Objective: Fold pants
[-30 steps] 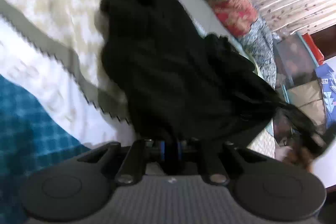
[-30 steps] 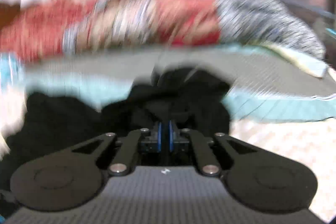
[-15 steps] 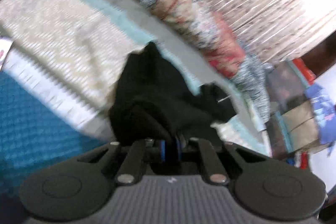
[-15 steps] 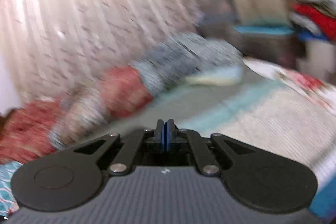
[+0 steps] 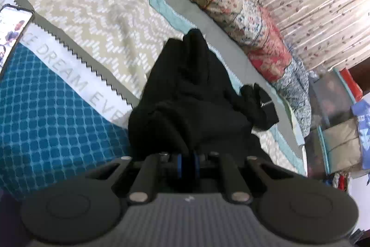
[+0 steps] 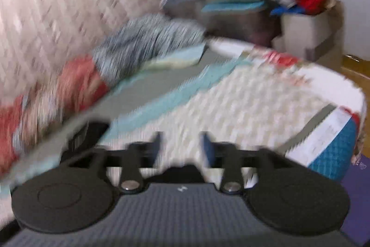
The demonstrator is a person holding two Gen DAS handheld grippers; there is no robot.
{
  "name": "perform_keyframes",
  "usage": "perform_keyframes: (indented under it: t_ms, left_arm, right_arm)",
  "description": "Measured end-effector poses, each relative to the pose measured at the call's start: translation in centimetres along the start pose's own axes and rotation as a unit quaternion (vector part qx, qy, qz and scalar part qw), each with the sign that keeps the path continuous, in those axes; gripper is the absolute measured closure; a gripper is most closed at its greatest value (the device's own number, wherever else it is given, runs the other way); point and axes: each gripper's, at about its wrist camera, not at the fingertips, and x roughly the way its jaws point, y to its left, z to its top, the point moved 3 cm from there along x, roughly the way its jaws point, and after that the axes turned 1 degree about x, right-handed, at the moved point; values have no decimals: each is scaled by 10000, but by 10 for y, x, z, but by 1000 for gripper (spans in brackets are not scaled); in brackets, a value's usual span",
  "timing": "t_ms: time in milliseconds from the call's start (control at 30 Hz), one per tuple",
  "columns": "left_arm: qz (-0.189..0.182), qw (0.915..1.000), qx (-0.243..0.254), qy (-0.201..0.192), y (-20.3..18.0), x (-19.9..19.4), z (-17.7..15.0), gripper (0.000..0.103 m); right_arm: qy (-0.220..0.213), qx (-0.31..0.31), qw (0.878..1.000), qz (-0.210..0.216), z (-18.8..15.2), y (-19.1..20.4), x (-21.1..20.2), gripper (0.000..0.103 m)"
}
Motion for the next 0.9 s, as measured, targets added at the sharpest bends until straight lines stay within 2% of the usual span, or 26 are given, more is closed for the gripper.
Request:
perform_keyframes:
  t_ms: [100,133,200,233,267,300,333,367,400,500,567,633,700,733,767,800,833,900]
  left_arm:
    - [82,9999,53,98,-4,6,-2,94]
    - [98,9999,65,101,-5,6,-2,94]
    - [116,9999,71,85,-6,4,0,94]
    - [128,9999,71,71,-7,2,2,94]
    - [143,9999,69,51,-7,0,3,94]
    - [154,9999,65,33,-7,-2,3,94]
    - [161,9999,60,15,-7,-4,3,94]
    - [175,9998,51,3,-7,-6,3,94]
    - [196,9998,41,4,-7,-6,2,94]
    - [278,9996,7,39,-7,-4,0,94]
    - [284,9996,-43,41,-8,-3,0,94]
    - [251,9997,-55,-3,-10,-5,1,94]
    - [264,9996,-7,-29,-13,-5,2,94]
    - [283,9996,21,-24,-15,-5,2,94]
    - [303,9995,51,-8,-16,-4,2,94]
    - [322,9995,70,7,-18,-3,2,94]
    - [336,9994,87,19,-18,-3,2,94]
    - [345,9993,105,28,-20,-3,2,94]
  right_arm:
    - [535,-611,9966,149,-52,17,5,29]
    - [716,-887,9934,119,-68,23,9,26]
    - [937,-1595,9826,-149,-91,33,25,26]
    - [981,-1769,9790,-262,-94,34,34,40]
    - [1049,-1700,9796,-227,-91,27,38,59]
    - [1013,-1336,9858,-62,-79,17,38,65]
    - [845,-1066,9907,-100,-65,7,31,80]
    - [561,-951,9934,-315,-45,-2,25,100]
    - [287,-838,9946,-535,-28,-12,16,101]
    - [-340,-191,9940,-1027,26,-54,-11,101]
    - [-599,-14,9899,-1286,56,-70,-17,101]
    - [-631,-20,9906,-1215,70,-68,-13,98]
    - [-356,-245,9948,-919,66,-55,2,94]
    - [-356,-245,9948,-919,66,-55,2,90]
    - [-195,-466,9957,-778,57,-49,5,75]
    - [53,-982,9938,-515,30,-34,14,65]
    - [141,-1217,9916,-412,16,-22,21,51]
    - [336,-1671,9849,-297,-11,-4,23,48]
